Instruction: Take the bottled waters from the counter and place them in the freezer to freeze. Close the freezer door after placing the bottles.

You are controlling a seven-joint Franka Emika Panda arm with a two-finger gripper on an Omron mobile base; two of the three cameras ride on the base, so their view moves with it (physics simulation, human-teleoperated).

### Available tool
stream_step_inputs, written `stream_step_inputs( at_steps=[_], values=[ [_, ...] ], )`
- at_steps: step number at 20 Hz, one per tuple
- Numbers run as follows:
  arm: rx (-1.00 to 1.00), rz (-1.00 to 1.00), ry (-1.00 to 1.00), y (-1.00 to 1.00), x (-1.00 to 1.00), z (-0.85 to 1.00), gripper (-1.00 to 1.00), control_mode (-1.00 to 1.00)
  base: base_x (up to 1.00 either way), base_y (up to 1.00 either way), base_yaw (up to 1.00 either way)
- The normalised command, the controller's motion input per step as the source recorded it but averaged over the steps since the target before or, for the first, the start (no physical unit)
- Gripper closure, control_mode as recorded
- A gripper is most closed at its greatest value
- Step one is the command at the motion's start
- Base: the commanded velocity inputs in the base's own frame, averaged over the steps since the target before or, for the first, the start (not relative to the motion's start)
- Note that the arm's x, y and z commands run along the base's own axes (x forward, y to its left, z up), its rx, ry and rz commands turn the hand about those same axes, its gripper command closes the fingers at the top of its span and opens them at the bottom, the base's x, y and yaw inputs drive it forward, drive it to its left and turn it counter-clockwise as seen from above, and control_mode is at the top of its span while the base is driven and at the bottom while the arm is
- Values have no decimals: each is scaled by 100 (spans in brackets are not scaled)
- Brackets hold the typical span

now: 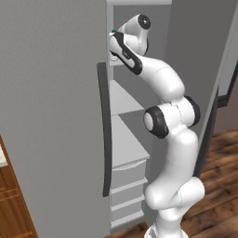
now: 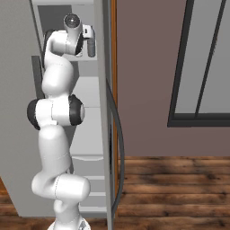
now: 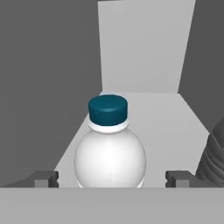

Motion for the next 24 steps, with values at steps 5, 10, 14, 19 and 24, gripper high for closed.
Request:
stream_step_inputs(
  at_steps=[5,10,14,19,24],
  values=[
    [0,0,-7,0,-20,1,-100,-100,0,0,0],
    [0,-2,-13,0,-78,0,-100,-100,0,0,0],
    [0,-7,-27,0,-100,12,-100,-100,0,0,0],
    [0,-19,-24,0,-100,8,-100,-100,0,0,0],
    [3,-26,-7,0,-100,8,-100,-100,0,0,0]
  ],
)
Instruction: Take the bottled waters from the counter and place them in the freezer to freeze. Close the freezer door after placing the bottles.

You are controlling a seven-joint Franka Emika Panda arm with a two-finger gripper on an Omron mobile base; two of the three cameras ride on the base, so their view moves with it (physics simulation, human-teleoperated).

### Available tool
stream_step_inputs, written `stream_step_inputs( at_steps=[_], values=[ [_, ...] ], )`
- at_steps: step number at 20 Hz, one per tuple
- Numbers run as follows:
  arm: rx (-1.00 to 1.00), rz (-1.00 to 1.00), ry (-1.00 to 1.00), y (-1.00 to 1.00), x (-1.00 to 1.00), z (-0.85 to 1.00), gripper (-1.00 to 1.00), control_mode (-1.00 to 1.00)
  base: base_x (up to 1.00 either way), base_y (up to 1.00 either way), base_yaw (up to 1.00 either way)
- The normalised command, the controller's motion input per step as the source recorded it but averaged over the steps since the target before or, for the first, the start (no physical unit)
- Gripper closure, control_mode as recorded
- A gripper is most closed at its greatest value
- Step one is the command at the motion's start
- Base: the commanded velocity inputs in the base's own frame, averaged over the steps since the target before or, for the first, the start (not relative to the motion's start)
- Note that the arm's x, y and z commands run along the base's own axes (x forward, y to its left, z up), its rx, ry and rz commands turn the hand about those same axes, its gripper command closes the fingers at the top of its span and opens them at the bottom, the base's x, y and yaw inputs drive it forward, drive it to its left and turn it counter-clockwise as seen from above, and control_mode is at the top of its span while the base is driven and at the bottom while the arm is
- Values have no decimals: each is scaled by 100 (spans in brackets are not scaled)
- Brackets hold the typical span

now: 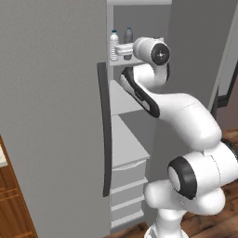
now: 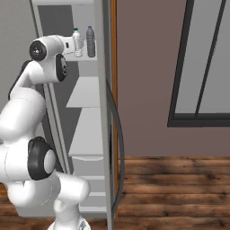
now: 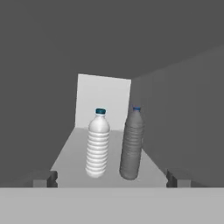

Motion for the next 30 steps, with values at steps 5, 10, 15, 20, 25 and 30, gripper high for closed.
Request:
stream_step_inputs(
  at_steps=[5,10,15,20,25,30],
  values=[
    [12,-28,7,0,-100,35,-100,-100,0,0,0],
    [17,-17,19,0,-100,-4,-100,-100,0,0,0],
    [20,-7,30,-13,-100,-78,-100,-100,0,0,0],
    [27,0,26,-59,-100,-99,-100,-100,0,0,0],
    [14,0,12,-38,-56,-45,-100,-100,0,0,0],
    [0,0,0,5,-25,-5,-100,-100,0,0,0]
  ],
)
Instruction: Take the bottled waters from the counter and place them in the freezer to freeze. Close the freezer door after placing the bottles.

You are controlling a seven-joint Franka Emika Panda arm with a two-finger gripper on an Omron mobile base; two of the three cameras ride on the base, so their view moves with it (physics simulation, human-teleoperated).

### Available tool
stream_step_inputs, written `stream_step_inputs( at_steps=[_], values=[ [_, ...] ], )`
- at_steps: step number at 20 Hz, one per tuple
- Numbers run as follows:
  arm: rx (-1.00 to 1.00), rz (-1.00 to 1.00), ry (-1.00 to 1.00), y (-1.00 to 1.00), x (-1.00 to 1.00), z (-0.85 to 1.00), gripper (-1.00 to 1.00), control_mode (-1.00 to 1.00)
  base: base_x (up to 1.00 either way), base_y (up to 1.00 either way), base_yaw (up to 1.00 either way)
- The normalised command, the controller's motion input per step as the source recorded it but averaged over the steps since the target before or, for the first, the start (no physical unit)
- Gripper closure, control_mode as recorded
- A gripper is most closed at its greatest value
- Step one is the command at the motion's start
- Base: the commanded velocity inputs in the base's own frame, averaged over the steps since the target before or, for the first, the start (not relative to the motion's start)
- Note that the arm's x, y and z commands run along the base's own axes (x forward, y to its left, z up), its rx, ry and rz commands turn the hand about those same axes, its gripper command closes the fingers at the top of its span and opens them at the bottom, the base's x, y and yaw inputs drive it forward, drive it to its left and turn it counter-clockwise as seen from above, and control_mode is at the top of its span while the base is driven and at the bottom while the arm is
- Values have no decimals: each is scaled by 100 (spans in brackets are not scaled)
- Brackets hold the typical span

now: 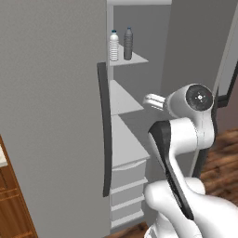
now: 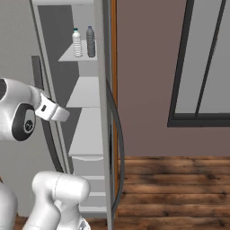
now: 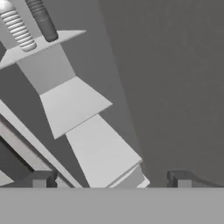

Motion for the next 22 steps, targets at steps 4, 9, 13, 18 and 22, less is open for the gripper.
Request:
stream_step_inputs(
  at_steps=[4,9,13,18,22],
  values=[
    [0,0,0,10,-50,-15,-100,100,-50,9,0],
    [0,0,0,0,0,0,-100,100,-76,1,0],
    [0,0,0,0,0,0,-100,100,0,-28,2],
    [0,0,0,0,0,0,-100,100,-9,-41,11],
    [0,0,0,0,0,0,-100,100,-57,-20,14]
  ],
)
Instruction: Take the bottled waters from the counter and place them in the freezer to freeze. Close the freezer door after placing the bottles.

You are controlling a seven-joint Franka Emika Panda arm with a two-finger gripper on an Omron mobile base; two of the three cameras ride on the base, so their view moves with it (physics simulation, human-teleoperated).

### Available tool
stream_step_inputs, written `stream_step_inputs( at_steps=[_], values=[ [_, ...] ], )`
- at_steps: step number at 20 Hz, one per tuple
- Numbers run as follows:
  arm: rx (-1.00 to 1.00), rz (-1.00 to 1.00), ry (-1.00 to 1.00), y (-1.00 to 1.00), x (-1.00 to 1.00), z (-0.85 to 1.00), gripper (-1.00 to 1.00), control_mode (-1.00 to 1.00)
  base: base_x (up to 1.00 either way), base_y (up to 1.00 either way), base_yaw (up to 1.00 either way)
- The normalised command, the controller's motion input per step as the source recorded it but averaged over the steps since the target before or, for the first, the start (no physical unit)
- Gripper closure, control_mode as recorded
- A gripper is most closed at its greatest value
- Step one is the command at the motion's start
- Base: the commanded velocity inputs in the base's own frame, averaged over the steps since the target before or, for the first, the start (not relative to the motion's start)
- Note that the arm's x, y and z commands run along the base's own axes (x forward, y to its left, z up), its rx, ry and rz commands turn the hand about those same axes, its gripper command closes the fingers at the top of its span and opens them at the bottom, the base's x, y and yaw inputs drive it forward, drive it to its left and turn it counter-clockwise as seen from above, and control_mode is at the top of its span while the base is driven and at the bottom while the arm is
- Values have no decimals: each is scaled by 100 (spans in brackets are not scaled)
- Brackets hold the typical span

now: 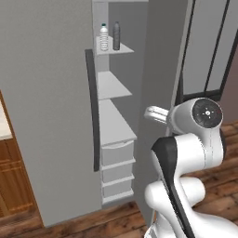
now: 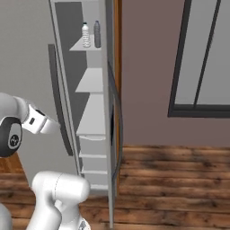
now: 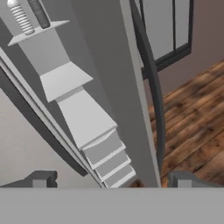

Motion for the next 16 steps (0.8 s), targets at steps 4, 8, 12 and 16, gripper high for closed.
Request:
stream_step_inputs(
  at_steps=[4,8,12,16],
  values=[
    [0,0,0,0,0,0,-100,100,-71,-9,5],
    [0,0,0,0,0,0,-100,100,-14,-32,0],
    [0,0,0,0,0,0,-100,100,-1,-48,5],
    [0,0,0,0,0,0,-100,100,-2,-48,5]
  ],
)
